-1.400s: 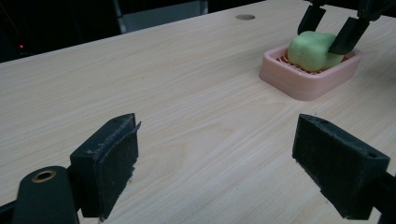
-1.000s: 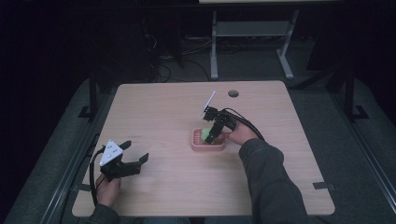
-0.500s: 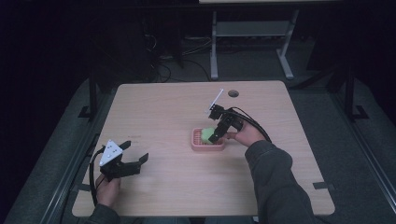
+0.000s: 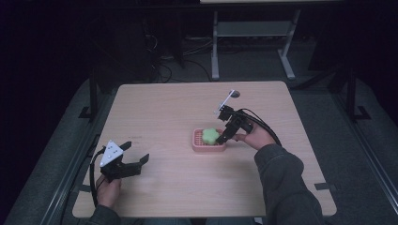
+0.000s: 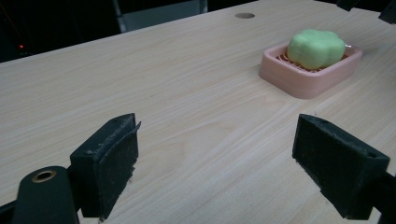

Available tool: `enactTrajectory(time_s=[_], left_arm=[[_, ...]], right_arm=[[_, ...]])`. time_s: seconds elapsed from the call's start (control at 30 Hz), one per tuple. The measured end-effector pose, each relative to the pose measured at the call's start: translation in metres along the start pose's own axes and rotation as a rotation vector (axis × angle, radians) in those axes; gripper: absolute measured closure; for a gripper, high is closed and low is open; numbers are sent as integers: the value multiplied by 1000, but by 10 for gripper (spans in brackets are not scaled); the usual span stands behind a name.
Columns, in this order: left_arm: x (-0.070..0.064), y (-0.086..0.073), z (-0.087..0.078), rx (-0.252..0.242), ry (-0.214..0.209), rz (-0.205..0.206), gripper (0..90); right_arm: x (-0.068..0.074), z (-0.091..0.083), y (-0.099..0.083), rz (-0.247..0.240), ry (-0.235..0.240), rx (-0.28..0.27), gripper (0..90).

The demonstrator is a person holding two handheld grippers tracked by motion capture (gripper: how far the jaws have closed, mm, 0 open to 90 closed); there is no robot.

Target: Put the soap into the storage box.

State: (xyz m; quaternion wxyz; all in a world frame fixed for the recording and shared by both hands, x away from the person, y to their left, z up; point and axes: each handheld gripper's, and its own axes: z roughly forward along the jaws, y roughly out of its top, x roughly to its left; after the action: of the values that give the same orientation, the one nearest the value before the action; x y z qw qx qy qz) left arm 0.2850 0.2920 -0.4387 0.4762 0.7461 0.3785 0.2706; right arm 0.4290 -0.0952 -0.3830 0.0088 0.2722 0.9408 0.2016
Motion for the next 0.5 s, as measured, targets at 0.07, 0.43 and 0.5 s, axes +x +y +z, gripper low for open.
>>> enactTrajectory(time_s=[0.07,0.43,0.5], left_arm=[[0,0,0,1,0,1,142],[0,0,0,3,-1,3,141],[0,0,1,5,-3,3,141]], right_arm=[[0,-1,-1,-1,-2,-1,192],[0,-6,-14,11,-4,-9,188],[0,-7,-16,14,-4,-12,186]])
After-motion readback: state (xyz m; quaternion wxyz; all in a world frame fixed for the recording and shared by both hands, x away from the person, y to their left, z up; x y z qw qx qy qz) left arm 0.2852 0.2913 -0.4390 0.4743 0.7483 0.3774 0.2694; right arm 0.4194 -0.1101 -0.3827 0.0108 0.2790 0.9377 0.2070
